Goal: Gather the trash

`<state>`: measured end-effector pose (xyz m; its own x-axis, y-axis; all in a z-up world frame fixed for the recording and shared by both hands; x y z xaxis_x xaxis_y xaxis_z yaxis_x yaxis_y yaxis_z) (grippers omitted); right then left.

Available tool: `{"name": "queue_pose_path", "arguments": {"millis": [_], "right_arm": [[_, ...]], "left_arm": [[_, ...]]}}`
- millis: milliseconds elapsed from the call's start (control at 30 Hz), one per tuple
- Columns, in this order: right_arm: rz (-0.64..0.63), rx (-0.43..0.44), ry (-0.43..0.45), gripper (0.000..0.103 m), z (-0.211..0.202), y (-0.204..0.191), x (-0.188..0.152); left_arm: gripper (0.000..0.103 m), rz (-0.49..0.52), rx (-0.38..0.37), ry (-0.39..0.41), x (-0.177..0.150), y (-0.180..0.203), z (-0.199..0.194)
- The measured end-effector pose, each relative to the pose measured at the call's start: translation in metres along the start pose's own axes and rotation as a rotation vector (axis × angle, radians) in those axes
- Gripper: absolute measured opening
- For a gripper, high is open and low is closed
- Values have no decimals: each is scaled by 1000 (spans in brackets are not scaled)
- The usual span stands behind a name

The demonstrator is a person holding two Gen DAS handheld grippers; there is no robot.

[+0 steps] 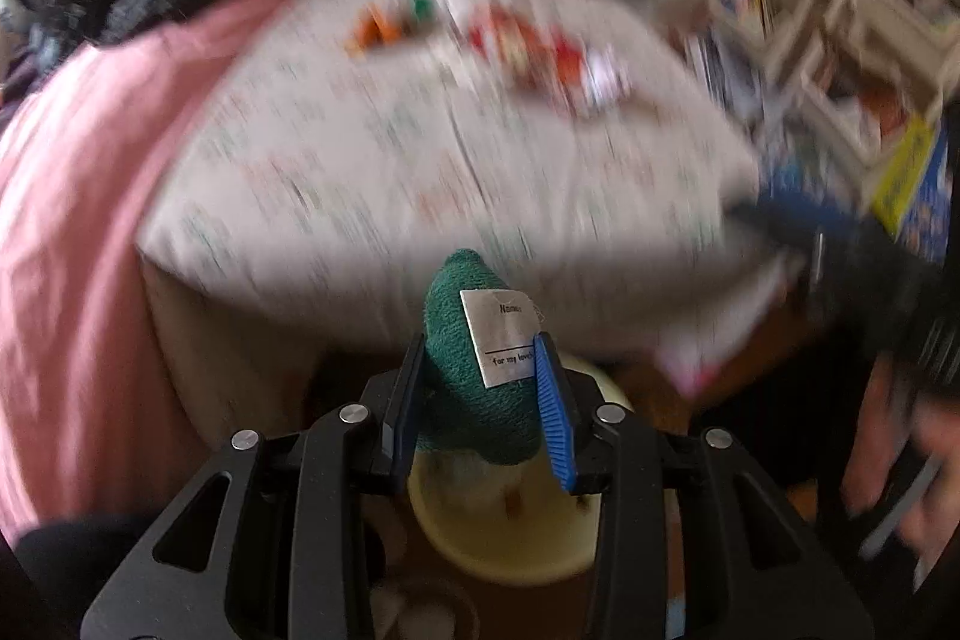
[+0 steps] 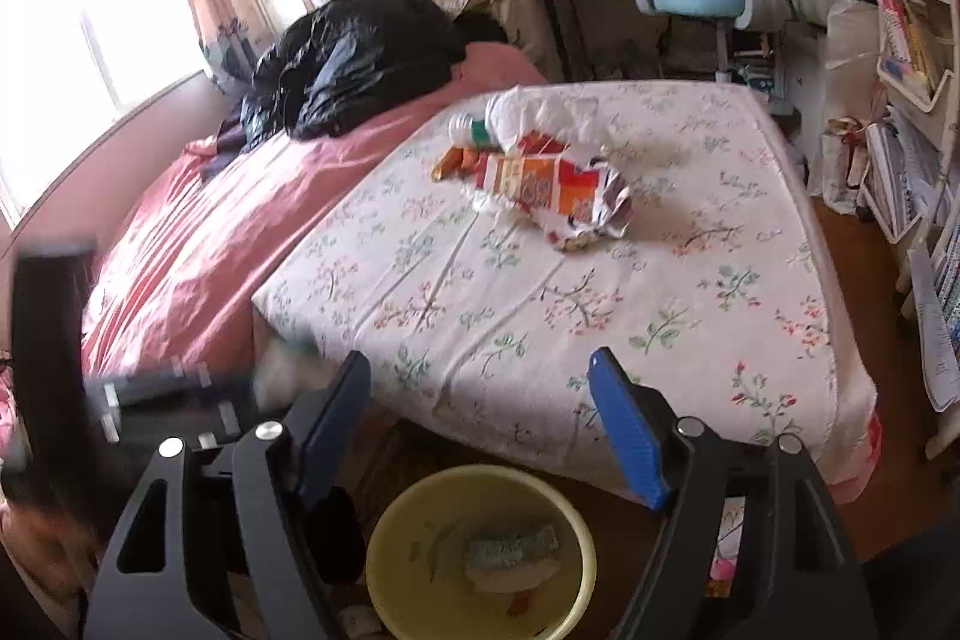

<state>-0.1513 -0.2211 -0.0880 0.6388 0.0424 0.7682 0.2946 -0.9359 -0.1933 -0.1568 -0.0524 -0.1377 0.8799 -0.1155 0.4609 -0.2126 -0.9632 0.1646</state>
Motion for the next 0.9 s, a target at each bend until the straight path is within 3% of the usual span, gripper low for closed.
{"name": "queue_pose_path", "arguments": {"millis": [67,167,233,533,667,900], "right_arm": [[-3,-4,4,72,-1,1,0],[-2,-7,-2,72,0,0,-3],[-4,-9,-3,73,0,0,-4],[-10,-27,9,77,-7,-1,-7],[-19,-31,19,77,-9,-2,-7],[-23,-54,46,80,-14,-1,-5]], "left_arm": [[36,41,13,-74,-17,7,11],[48,119,48,-139,-32,18,21],[65,134,75,-135,-32,19,21],[74,78,76,-102,-24,11,15],[74,60,75,-51,-18,9,8],[79,-23,90,121,1,-6,-22]]}}
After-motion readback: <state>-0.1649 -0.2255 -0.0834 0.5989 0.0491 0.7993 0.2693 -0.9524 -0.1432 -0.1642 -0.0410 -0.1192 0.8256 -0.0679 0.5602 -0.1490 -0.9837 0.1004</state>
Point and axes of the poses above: each gripper's, at about its wrist camera, not at the fingertips, and z roughly the way its jaws point, y to its right, x to its top, the point moved 4 cm from there along z, roughly the way its jaws point, and after that the axes turned 8 degrees about -z, right-handed, at the moved point
